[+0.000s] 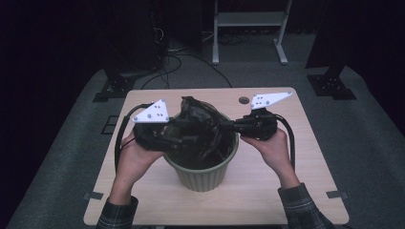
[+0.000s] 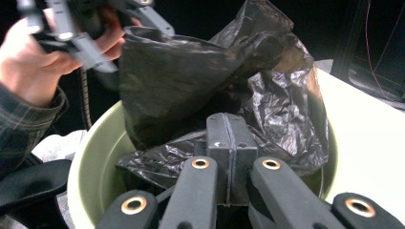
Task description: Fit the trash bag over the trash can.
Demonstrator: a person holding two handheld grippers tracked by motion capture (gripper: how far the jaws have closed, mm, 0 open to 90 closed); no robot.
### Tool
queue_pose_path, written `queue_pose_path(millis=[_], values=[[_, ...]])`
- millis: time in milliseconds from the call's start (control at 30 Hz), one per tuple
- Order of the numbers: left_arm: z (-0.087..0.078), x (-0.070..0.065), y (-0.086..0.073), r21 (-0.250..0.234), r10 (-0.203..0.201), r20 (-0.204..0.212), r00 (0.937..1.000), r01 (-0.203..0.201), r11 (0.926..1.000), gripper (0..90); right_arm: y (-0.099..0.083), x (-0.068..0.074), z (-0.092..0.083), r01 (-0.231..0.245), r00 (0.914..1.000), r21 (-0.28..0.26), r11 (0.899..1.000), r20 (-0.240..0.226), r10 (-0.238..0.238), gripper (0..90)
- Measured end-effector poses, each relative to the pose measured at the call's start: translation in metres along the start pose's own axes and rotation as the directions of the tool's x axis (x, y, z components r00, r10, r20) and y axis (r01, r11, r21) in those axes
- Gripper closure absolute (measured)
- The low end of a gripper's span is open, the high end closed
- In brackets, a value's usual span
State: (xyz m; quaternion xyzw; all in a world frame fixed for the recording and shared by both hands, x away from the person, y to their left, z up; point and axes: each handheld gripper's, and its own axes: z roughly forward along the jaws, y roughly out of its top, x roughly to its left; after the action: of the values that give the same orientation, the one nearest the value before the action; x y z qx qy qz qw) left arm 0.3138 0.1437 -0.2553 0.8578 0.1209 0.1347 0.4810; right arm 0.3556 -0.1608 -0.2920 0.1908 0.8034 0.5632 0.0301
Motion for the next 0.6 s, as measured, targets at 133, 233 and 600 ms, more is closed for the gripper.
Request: queue_pose_path(millis=[133, 233, 600], values=[[0.009, -0.006, 0.005, -0.025, -0.008, 0.044, 0.999, 0.009, 0.9996, 41.0, 0.001, -0.002, 0.003, -0.002, 1.0, 0.004, 1.0, 0.003, 0.002, 89.8], [0.016, -0.007, 0.008, -0.022, 0.001, 0.052, 0.9987, 0.001, 0.9998, 43.1, 0.002, -0.002, 0.004, -0.003, 1.0, 0.009, 1.0, 0.001, 0.003, 89.8], [0.001, 0.015, -0.009, -0.011, -0.076, 0.027, 0.9968, 0.076, 0.9971, 89.9, -0.004, -0.005, -0.016, 0.002, 0.9994, 0.003, 1.0, 0.034, -0.002, 89.8]])
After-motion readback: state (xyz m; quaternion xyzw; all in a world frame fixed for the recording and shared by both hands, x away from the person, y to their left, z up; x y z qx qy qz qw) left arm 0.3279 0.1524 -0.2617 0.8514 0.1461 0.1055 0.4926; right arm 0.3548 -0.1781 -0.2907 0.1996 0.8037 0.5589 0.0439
